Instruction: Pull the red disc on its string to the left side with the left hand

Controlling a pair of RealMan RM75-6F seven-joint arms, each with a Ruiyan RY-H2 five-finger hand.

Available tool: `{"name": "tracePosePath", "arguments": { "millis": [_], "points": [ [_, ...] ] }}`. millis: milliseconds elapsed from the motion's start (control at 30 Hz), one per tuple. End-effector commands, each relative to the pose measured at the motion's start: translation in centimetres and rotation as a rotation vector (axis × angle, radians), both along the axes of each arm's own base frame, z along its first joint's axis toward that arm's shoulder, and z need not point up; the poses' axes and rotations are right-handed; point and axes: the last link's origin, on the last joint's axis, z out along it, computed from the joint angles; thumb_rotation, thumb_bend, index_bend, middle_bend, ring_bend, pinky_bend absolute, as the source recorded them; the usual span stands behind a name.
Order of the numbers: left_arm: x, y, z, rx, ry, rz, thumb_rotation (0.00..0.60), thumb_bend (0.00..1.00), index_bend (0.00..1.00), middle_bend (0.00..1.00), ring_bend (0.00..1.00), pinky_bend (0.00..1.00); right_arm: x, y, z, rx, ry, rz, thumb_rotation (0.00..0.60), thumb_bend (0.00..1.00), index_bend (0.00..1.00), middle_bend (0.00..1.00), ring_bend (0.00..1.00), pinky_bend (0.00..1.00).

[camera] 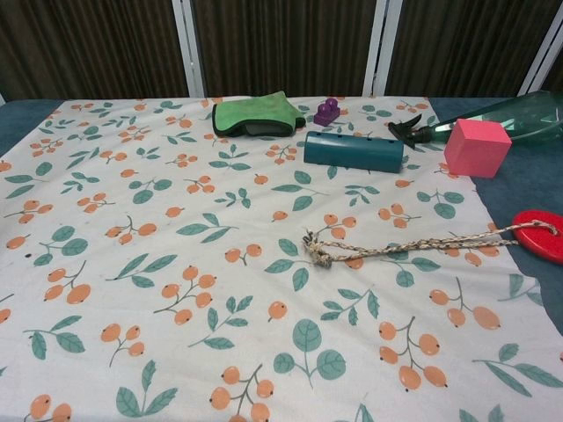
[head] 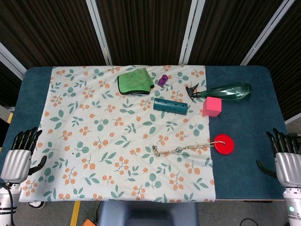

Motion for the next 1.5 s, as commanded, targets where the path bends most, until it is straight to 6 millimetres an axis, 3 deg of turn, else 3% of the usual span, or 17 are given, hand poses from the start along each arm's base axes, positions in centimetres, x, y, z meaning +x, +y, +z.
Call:
{"name": "tracePosePath", "arguments": {
  "millis": [33, 267, 467, 767, 1100, 1300, 1500],
  "points": [
    [0.0, 0.1, 0.0, -0.004, 0.003, -0.001, 0.6, 0.37, 0.0, 0.0, 0.0, 0.05, 0.0, 0.0, 0.0, 0.001, 0.001, -0.002, 0.6, 0.36, 0.0, 0.0, 0.0, 0.0],
    [0.8, 0.3, -0.5, -0.025, -0.001, -0.027, 0.6, 0.37, 0.0, 0.0, 0.0, 0.05, 0.1, -0.1, -0.1, 0.004, 0.002, -0.003, 0.6, 0.36, 0.0, 0.0, 0.0, 0.0],
    [3.8, 1.8, -2.2, -0.115, -0.003, -0.132, 0.6, 0.37, 0.0, 0.0, 0.0, 0.05, 0.4, -0.5, 0.3, -0.023, -0.012, 0.0, 0.6, 0.36, 0.0, 0.0, 0.0, 0.0],
    [10.5, 4.3, -8.1, -0.342, -0.069, -0.312, 0.6, 0.37, 0.0, 0.0, 0.0, 0.05, 0.2, -1.2, 0.9, -0.037, -0.002, -0.022, 0.6, 0.36, 0.0, 0.0, 0.0, 0.0],
    [18.6, 6.0, -17.0, -0.603, -0.129, -0.409, 0.6, 0.37, 0.0, 0.0, 0.0, 0.05, -0.4, -1.3, 1.9, -0.05, -0.026, -0.043, 0.6, 0.36, 0.0, 0.0, 0.0, 0.0],
    [21.7, 6.8, -20.6, -0.685, -0.116, -0.422, 0.6, 0.37, 0.0, 0.0, 0.0, 0.05, -1.6, -0.7, 2.4, -0.069, -0.036, -0.068, 0.6, 0.36, 0.0, 0.0, 0.0, 0.0],
    [23.7, 7.7, -22.7, -0.719, -0.104, -0.421, 0.6, 0.37, 0.0, 0.0, 0.0, 0.05, -2.3, -0.4, 3.2, -0.093, -0.043, -0.08, 0.6, 0.36, 0.0, 0.0, 0.0, 0.0]
  ]
}}
